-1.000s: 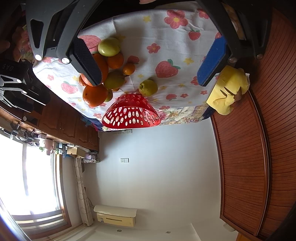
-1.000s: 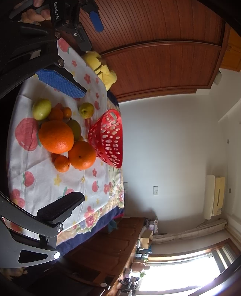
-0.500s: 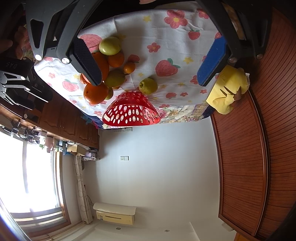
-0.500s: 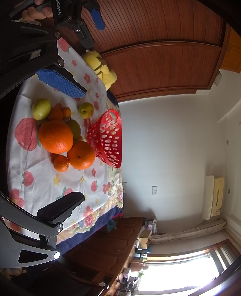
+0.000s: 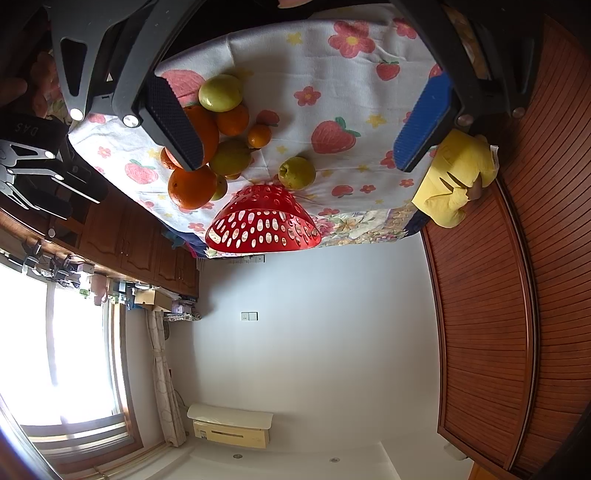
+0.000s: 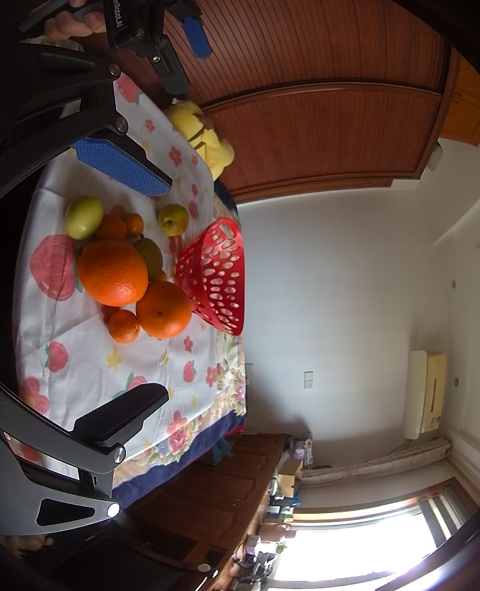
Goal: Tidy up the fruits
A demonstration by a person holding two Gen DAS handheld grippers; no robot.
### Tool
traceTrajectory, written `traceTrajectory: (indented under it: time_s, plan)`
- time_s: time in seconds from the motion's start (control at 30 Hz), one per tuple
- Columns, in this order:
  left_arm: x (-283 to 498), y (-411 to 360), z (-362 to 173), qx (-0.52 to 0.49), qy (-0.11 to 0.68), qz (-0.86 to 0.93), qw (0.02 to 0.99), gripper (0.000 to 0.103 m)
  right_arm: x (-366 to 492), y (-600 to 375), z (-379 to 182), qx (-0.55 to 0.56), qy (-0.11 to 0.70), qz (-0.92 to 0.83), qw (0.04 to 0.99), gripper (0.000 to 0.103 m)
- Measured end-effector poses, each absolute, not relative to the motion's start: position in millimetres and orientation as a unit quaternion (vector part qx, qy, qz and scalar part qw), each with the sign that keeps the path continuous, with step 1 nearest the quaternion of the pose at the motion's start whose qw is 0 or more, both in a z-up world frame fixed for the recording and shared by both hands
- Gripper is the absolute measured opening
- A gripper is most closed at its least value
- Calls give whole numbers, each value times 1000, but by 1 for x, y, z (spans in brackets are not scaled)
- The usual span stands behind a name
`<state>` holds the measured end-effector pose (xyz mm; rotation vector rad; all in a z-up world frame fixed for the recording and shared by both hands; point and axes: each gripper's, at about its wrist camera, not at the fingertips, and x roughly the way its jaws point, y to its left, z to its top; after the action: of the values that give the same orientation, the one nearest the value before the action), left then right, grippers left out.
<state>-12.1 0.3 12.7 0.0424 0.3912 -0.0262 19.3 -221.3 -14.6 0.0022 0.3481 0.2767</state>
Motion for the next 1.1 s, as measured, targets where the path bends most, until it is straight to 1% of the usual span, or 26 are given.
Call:
traceTrajectory:
  time_s: [0.6,1.1]
  plan:
    - [-13,-2,13,22,194,-15,981,103,19,-222,-15,1,173,137,975,103]
    - [2,-2,-14,12,235,-36,971,103,26,-225,-31,-7,193,130,972,103]
